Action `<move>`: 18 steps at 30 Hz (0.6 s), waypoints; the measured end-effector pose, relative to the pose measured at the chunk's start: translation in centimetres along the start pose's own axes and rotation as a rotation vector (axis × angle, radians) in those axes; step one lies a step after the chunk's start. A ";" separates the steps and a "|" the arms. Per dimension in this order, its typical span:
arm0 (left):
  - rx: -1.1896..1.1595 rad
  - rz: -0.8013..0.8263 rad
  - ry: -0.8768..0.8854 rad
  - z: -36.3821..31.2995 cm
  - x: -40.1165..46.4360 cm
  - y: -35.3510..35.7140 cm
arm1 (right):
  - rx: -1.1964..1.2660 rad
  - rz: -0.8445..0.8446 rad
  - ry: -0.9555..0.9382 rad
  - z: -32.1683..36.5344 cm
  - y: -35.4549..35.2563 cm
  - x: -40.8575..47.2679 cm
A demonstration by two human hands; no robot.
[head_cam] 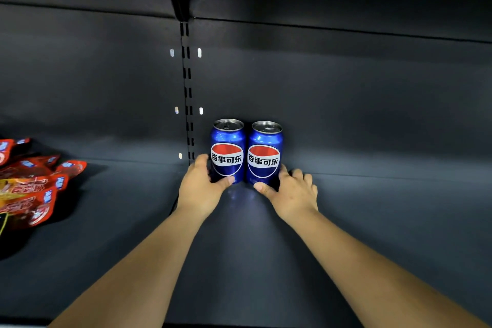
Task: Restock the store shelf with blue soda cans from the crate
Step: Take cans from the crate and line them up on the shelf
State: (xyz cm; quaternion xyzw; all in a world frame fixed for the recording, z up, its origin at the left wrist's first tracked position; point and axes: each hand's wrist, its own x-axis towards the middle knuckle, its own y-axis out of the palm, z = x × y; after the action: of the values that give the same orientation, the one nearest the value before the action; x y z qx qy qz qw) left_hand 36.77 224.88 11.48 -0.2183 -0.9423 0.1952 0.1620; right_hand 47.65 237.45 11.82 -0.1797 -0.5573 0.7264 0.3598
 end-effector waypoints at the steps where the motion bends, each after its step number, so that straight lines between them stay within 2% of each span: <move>1: 0.024 -0.005 0.008 0.0 0.1 0.1 | -0.021 0.004 -0.001 0.0 0.1 0.0; 6: 0.092 -0.006 0.020 0.1 0.3 0.3 | -0.090 0.014 -0.010 0.3 0.1 -0.1; 11: 0.038 -0.001 -0.002 -0.1 0.1 0.2 | -0.029 -0.013 -0.022 0.3 -0.2 -0.4; 13: -0.072 -0.011 -0.061 -0.3 0.0 -0.1 | 0.035 -0.046 -0.017 0.1 -0.2 -0.7; 16: -0.284 -0.078 -0.184 -0.8 -0.6 -0.9 | 0.258 -0.127 0.019 -0.3 -0.4 -1.8; 18: -0.315 -0.097 -0.210 -1.4 -1.3 -1.4 | 0.404 -0.145 0.041 -0.7 -1.2 -3.3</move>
State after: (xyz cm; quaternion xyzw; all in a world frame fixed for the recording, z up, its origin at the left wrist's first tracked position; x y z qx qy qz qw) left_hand 37.94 223.52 13.05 -0.1736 -0.9824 0.0589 0.0357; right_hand 50.71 235.71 12.22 -0.0781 -0.4047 0.7916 0.4512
